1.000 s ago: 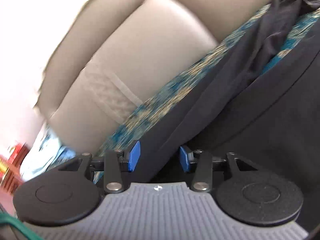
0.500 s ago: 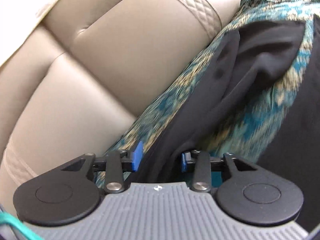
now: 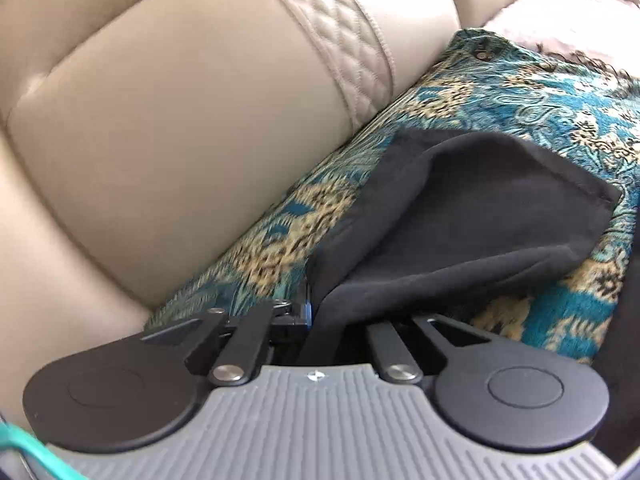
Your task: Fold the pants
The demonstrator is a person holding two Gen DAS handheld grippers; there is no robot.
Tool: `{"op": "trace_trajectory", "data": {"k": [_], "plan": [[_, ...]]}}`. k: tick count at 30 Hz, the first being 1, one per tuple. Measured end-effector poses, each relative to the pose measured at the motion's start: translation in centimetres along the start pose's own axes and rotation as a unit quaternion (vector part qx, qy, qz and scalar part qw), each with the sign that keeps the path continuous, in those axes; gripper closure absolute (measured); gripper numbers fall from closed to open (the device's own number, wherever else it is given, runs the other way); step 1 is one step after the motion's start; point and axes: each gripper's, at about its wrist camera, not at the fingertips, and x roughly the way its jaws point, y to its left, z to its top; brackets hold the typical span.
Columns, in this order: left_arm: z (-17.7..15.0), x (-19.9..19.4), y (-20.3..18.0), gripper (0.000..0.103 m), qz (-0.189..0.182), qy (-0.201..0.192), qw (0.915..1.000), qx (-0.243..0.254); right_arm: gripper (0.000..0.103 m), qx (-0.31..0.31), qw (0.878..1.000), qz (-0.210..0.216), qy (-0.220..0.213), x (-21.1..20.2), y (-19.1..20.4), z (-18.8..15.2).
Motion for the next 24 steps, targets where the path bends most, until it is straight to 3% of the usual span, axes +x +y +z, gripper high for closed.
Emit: {"op": "trace_trajectory", "data": {"k": [4,9,15,16,17,20,24], "plan": [[0.1,0.0,-0.1,0.099,-0.003,0.002,1.0000,-0.003,0.094,-0.015,0.999,0.003,-0.034,-1.6,-2.3,1.6],[0.4,-0.9,0.0,0.099,-0.006,-0.004,1.0000,-0.005,0.094,0.019,0.998,0.011,-0.059,-4.7,-7.5,3.2],[0.4,-2.1,0.3,0.099,-0.009,-0.001,1.0000,-0.002,0.091,0.063,0.997,0.036,-0.028,-7.1,-14.6,3.5],[0.4,-2.2,0.3,0.099,-0.007,0.000,1.0000,0.001,0.085,0.061,0.997,0.035,-0.019,-7.3,-15.4,3.6],[0.3,-2.3,0.3,0.099,-0.002,-0.001,1.0000,0.005,0.059,0.057,0.998,0.026,-0.012,-7.4,-16.3,3.5],[0.0,-2.4,0.5,0.099,0.007,0.002,1.0000,0.007,0.041,0.037,0.999,-0.021,-0.019,-8.0,-18.5,3.8],[-0.3,-2.3,0.7,0.099,0.013,0.007,0.9999,0.004,0.030,-0.009,0.997,-0.058,-0.044,-9.6,-19.7,4.9]]}}
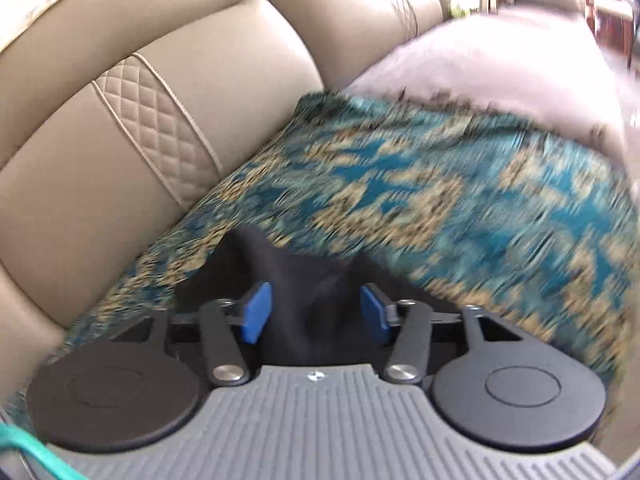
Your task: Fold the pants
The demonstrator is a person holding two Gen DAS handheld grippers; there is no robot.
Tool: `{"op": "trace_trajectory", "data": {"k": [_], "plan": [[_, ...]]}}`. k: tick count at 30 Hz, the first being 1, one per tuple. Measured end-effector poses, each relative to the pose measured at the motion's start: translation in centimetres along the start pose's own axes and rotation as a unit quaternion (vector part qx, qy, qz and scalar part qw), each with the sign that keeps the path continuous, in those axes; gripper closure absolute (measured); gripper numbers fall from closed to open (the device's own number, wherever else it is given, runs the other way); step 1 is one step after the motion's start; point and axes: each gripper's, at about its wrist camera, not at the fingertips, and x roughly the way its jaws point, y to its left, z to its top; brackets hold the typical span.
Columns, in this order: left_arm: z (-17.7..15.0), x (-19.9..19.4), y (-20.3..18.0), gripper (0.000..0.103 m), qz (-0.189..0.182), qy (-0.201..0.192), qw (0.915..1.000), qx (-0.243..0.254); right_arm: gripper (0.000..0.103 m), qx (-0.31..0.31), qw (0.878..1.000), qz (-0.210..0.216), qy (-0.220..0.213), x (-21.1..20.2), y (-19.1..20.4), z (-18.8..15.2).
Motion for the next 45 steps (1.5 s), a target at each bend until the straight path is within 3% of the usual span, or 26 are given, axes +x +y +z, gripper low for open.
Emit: {"op": "trace_trajectory", "data": {"k": [2,5,9,13,15,16,17,18,23,25,27,29,32,34,38,41,45], "plan": [[-0.2,0.1,-0.1,0.099,0.005,0.000,1.0000,0.000,0.028,-0.039,0.999,-0.009,-0.019,-0.5,0.5,0.4],[-0.4,0.3,-0.4,0.099,0.012,0.001,0.9999,0.005,0.028,-0.109,0.994,0.019,-0.021,-1.0,2.8,0.2],[-0.4,0.6,-0.6,0.099,0.020,0.002,0.9998,0.009,0.027,-0.211,0.976,0.059,0.009,0.1,7.3,-1.7],[-0.3,0.8,-0.5,0.099,0.024,0.004,0.9996,0.013,0.026,-0.241,0.968,0.050,0.055,3.1,10.4,-3.4],[-0.3,0.9,-0.4,0.099,0.024,0.005,0.9996,0.015,0.029,-0.230,0.970,0.033,0.072,4.8,10.9,-3.9],[-0.2,0.9,-0.4,0.099,0.024,0.005,0.9996,0.016,0.055,-0.223,0.972,0.022,0.066,5.2,10.8,-4.2],[-0.2,1.0,-0.4,0.099,0.024,0.005,0.9996,0.016,0.096,-0.221,0.974,0.010,0.046,5.2,10.8,-4.3],[-0.1,1.1,-0.4,0.099,0.025,0.005,0.9996,0.016,0.099,-0.219,0.975,-0.017,0.034,5.4,11.0,-4.1],[1.1,1.4,-0.4,0.099,0.018,0.009,0.9998,0.003,0.100,-0.108,0.993,-0.009,0.039,5.8,10.2,-0.7],[2.1,1.3,-0.8,0.099,0.012,0.005,0.9999,-0.004,0.100,-0.062,0.997,0.035,0.020,4.5,10.2,1.6],[3.2,0.8,-1.3,0.099,0.006,-0.004,1.0000,-0.004,0.100,-0.029,0.994,0.102,-0.016,1.9,10.4,3.9],[4.3,-0.1,-1.7,0.099,-0.004,-0.018,0.9998,-0.003,0.100,0.003,0.983,0.171,-0.065,-1.2,10.1,6.0],[5.4,-1.4,-1.9,0.099,-0.020,-0.036,0.9991,0.002,0.100,0.033,0.973,0.208,-0.097,-4.5,7.9,7.8],[5.3,-1.8,-1.9,0.099,-0.025,-0.036,0.9990,0.012,0.100,0.045,0.976,0.194,-0.086,-4.6,5.5,7.5],[4.0,-1.5,-1.6,0.099,-0.019,-0.009,0.9997,0.012,0.100,0.063,0.989,0.126,-0.034,-2.5,-0.1,3.9],[2.9,-1.4,-0.6,0.099,-0.020,0.014,0.9997,0.000,0.100,0.096,0.992,0.086,0.019,-1.2,-4.1,0.8],[1.5,-1.4,0.2,0.099,0.001,0.021,0.9997,0.011,0.100,0.096,0.993,0.045,0.053,-0.9,-6.6,-0.9]]}}
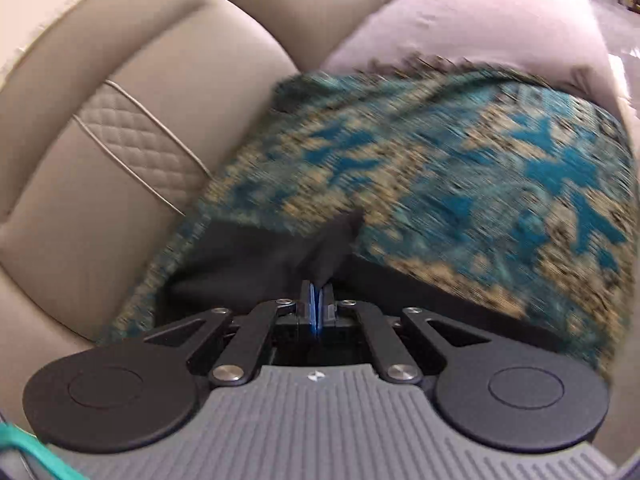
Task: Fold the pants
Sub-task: 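Grasp the trouser leg with the right gripper while the left gripper holds the waistband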
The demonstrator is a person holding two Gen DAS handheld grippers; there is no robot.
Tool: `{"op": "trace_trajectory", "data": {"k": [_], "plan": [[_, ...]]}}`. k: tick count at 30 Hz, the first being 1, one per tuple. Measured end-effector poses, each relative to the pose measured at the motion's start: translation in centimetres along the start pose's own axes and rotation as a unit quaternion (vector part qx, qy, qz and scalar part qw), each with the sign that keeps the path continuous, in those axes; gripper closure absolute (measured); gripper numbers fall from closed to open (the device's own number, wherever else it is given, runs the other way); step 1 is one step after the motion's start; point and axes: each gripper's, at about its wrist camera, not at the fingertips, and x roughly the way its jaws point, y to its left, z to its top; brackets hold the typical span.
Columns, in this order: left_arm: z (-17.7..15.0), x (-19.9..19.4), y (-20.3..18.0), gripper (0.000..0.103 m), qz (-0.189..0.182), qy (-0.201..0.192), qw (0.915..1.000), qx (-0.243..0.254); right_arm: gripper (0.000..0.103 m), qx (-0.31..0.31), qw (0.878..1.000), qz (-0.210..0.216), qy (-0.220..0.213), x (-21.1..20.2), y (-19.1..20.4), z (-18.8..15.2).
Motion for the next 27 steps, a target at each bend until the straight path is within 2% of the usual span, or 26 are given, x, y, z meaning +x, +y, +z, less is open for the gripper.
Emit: {"op": "trace_trajectory", "data": {"k": [3,5,7,8,10,11,13,15,18,21,24,27], "plan": [[1.2,1.3,-1.1,0.100,0.003,0.004,1.0000,-0.005,0.100,0.005,1.000,-0.008,0.011,-0.3,1.3,0.9],[2.9,2.1,-2.8,0.100,0.004,-0.001,1.0000,-0.005,0.101,-0.002,1.000,0.008,0.008,-0.2,4.0,2.1],[5.0,1.5,-4.6,0.100,-0.007,-0.022,0.9997,-0.005,0.101,-0.008,0.998,0.066,-0.017,-1.9,7.1,3.7],[5.7,0.9,-5.0,0.100,-0.018,-0.032,0.9993,-0.011,0.101,-0.007,0.993,0.113,-0.037,-3.4,8.4,4.5],[6.9,-1.1,-5.3,0.100,-0.049,-0.063,0.9966,-0.020,0.101,-0.022,0.973,0.212,-0.088,-6.8,9.8,5.2],[7.0,-1.9,-5.3,0.100,-0.056,-0.076,0.9954,-0.017,0.101,-0.048,0.964,0.233,-0.117,-8.6,10.3,5.2],[6.7,-3.2,-4.7,0.100,-0.064,-0.089,0.9939,-0.009,0.101,-0.079,0.960,0.228,-0.141,-10.3,10.1,4.8],[5.8,-3.6,-3.4,0.102,-0.059,-0.084,0.9946,-0.004,0.101,-0.080,0.965,0.211,-0.134,-10.4,8.1,4.1],[3.8,-2.7,-1.1,0.102,-0.042,-0.057,0.9974,-0.009,0.101,-0.065,0.982,0.142,-0.105,-7.9,3.3,2.1],[1.3,-1.2,0.7,0.102,-0.022,-0.018,0.9996,-0.009,0.101,-0.029,0.996,0.065,-0.049,-4.7,-2.2,-0.9],[-0.4,-0.6,1.9,0.102,-0.020,-0.001,0.9997,-0.015,0.101,0.002,1.000,0.021,-0.014,-3.3,-6.3,-3.3],[-1.1,-0.5,2.5,0.102,-0.015,0.001,0.9998,-0.013,0.101,0.008,1.000,-0.001,-0.014,-3.6,-8.0,-4.4]]}}
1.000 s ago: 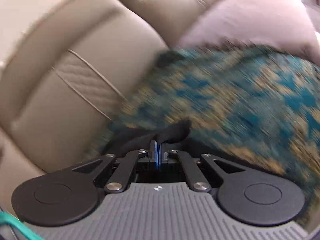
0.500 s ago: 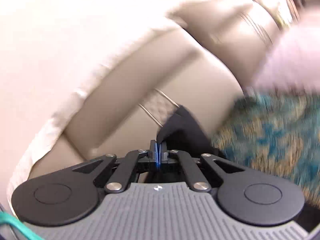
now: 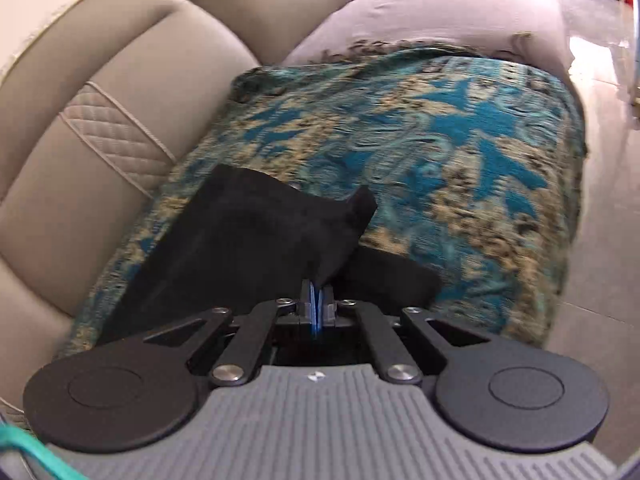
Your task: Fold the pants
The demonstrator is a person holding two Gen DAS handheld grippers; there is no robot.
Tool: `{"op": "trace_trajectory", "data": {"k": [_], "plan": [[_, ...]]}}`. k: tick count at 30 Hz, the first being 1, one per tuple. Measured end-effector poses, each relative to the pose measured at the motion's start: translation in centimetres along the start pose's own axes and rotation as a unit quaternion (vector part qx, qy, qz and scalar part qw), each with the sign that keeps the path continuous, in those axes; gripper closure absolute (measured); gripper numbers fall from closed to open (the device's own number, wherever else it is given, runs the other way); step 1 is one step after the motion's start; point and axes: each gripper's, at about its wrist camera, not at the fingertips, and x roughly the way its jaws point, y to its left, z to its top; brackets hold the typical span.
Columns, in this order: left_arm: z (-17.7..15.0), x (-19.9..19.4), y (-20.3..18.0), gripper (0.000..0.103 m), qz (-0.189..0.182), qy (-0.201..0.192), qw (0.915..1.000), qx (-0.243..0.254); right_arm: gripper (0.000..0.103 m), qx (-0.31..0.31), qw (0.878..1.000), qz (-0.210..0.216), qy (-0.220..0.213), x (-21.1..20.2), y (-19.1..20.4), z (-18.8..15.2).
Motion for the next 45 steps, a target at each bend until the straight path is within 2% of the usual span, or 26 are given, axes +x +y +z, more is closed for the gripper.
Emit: {"op": "trace_trajectory", "data": {"k": [3,6,12,15,18,20,21,24,28,30,32,33,34,38,45], "plan": [[0.0,-0.2,0.6,0.102,0.008,-0.001,1.0000,-0.004,0.101,-0.006,1.000,-0.007,-0.016,-0.7,0.2,-0.4],[-0.1,-0.6,1.2,0.102,0.022,-0.001,0.9998,0.000,0.101,-0.040,0.998,-0.029,-0.038,-0.9,1.4,-1.3],[0.0,-1.3,3.3,0.102,0.051,0.002,0.9987,-0.003,0.100,-0.106,0.986,-0.088,-0.095,-1.4,3.0,-3.1],[-0.4,-1.6,4.2,0.101,0.036,0.009,0.9993,-0.006,0.100,-0.137,0.978,-0.112,-0.110,-1.4,3.9,-3.0],[-1.1,-1.2,4.4,0.087,-0.017,0.040,0.9990,-0.008,0.100,-0.136,0.978,-0.113,-0.108,-1.3,4.2,-2.8],[-1.6,-0.7,3.9,0.069,-0.042,0.062,0.9972,-0.001,0.100,-0.132,0.979,-0.116,-0.104,-1.1,4.4,-2.8],[-1.9,-0.4,3.5,0.066,-0.048,0.067,0.9966,0.004,0.100,-0.131,0.979,-0.116,-0.103,-0.9,4.4,-2.8],[-2.7,0.7,2.4,0.060,-0.056,0.074,0.9956,0.011,0.100,-0.130,0.979,-0.120,-0.100,-0.7,4.4,-3.0],[-3.0,2.8,2.3,0.054,-0.070,0.073,0.9938,-0.046,0.100,-0.127,0.980,-0.120,-0.095,-0.6,4.1,-3.1],[-2.9,4.1,2.1,0.051,-0.056,0.065,0.9940,-0.067,0.100,-0.126,0.981,-0.118,-0.094,-0.6,3.9,-3.1],[-2.7,5.1,2.0,0.055,-0.041,0.049,0.9947,-0.081,0.100,-0.125,0.981,-0.117,-0.092,-0.5,3.7,-3.1],[-2.7,5.1,1.9,0.063,-0.031,0.035,0.9953,-0.085,0.100,-0.125,0.981,-0.117,-0.091,-0.5,3.7,-3.1],[-2.6,4.9,1.5,0.092,-0.014,0.021,0.9964,-0.081,0.100,-0.126,0.981,-0.117,-0.090,-0.4,3.7,-3.1],[-1.4,3.8,0.4,0.095,0.003,-0.005,0.9980,-0.063,0.099,-0.131,0.980,-0.117,-0.092,-0.4,3.8,-3.2],[0.1,-0.8,-0.9,0.096,0.006,-0.042,0.9990,-0.013,0.099,-0.138,0.979,-0.109,-0.098,-0.9,3.7,-3.0]]}}
